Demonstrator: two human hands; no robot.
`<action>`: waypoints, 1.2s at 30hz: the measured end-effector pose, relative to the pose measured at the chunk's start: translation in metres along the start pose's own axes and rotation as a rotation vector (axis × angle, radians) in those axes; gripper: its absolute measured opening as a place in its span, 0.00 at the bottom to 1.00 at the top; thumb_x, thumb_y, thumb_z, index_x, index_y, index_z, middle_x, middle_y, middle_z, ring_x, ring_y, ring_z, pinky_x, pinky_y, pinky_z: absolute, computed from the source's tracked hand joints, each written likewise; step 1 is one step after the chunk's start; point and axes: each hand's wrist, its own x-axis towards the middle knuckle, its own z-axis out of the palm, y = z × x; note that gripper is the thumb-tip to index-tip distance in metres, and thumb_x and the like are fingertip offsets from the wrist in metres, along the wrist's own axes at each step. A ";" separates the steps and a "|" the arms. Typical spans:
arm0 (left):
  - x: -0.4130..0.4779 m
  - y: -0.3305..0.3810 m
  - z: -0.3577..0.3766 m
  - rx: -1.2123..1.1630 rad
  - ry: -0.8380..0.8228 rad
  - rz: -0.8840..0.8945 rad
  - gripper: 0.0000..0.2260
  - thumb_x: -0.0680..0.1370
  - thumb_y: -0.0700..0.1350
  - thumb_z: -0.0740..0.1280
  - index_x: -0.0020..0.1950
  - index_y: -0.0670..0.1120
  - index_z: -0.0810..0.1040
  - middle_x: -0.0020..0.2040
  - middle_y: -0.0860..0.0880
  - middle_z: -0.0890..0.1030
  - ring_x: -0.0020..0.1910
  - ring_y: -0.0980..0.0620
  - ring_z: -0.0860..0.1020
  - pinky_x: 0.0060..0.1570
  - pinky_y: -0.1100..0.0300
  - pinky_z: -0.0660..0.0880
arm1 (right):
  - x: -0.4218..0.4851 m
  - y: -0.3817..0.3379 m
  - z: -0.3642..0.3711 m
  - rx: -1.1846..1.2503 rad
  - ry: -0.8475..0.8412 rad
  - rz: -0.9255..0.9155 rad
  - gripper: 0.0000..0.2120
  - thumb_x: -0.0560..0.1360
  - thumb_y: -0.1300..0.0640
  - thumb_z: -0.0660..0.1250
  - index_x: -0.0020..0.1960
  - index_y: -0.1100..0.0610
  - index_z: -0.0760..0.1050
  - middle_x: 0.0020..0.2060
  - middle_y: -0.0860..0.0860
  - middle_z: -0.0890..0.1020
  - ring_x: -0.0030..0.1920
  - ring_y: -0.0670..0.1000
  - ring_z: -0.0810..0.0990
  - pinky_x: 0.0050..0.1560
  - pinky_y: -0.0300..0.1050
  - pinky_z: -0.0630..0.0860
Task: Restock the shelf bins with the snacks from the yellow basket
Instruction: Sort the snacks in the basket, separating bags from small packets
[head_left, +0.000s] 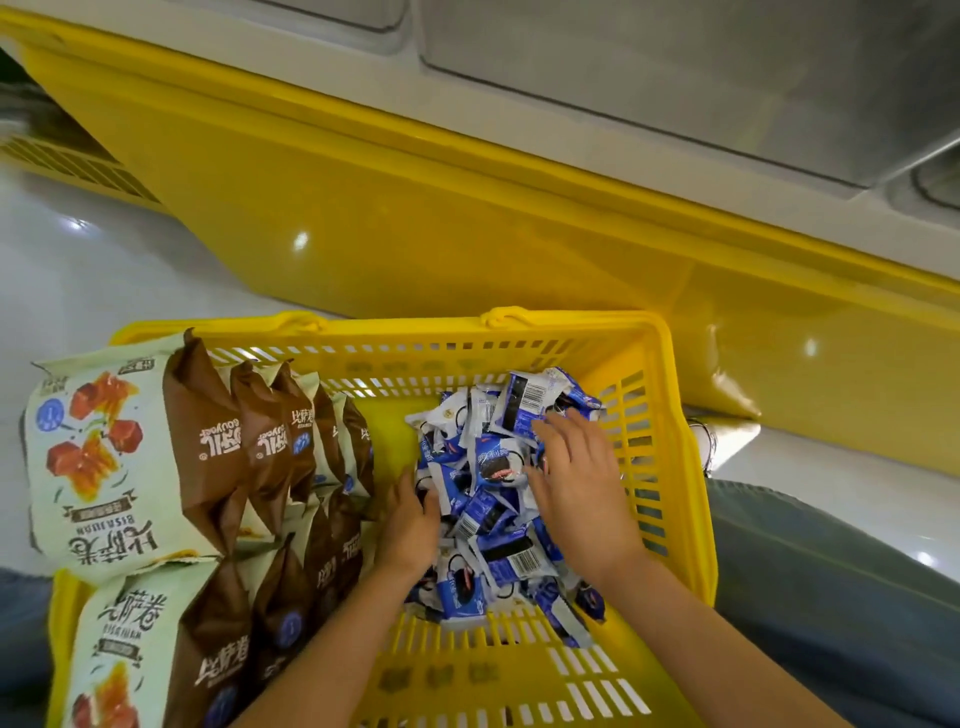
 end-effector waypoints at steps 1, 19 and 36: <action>-0.006 -0.005 0.003 0.046 -0.010 -0.052 0.22 0.82 0.49 0.53 0.75 0.44 0.56 0.73 0.42 0.61 0.71 0.42 0.62 0.65 0.50 0.62 | -0.007 -0.004 0.000 0.001 -0.003 -0.070 0.20 0.73 0.52 0.70 0.62 0.58 0.75 0.58 0.54 0.79 0.61 0.56 0.76 0.64 0.53 0.71; -0.056 -0.009 -0.002 -0.059 -0.256 0.058 0.24 0.71 0.41 0.73 0.62 0.41 0.67 0.55 0.48 0.72 0.56 0.49 0.73 0.42 0.70 0.69 | -0.049 0.007 -0.008 -0.208 -0.444 0.022 0.23 0.77 0.48 0.62 0.68 0.56 0.62 0.63 0.53 0.70 0.63 0.53 0.68 0.59 0.45 0.70; -0.066 -0.001 0.012 0.038 -0.412 0.141 0.08 0.76 0.45 0.68 0.52 0.44 0.76 0.57 0.45 0.77 0.56 0.49 0.75 0.56 0.60 0.71 | -0.076 0.012 0.002 0.096 -0.655 0.180 0.13 0.73 0.52 0.68 0.49 0.61 0.77 0.46 0.58 0.82 0.45 0.54 0.79 0.42 0.45 0.74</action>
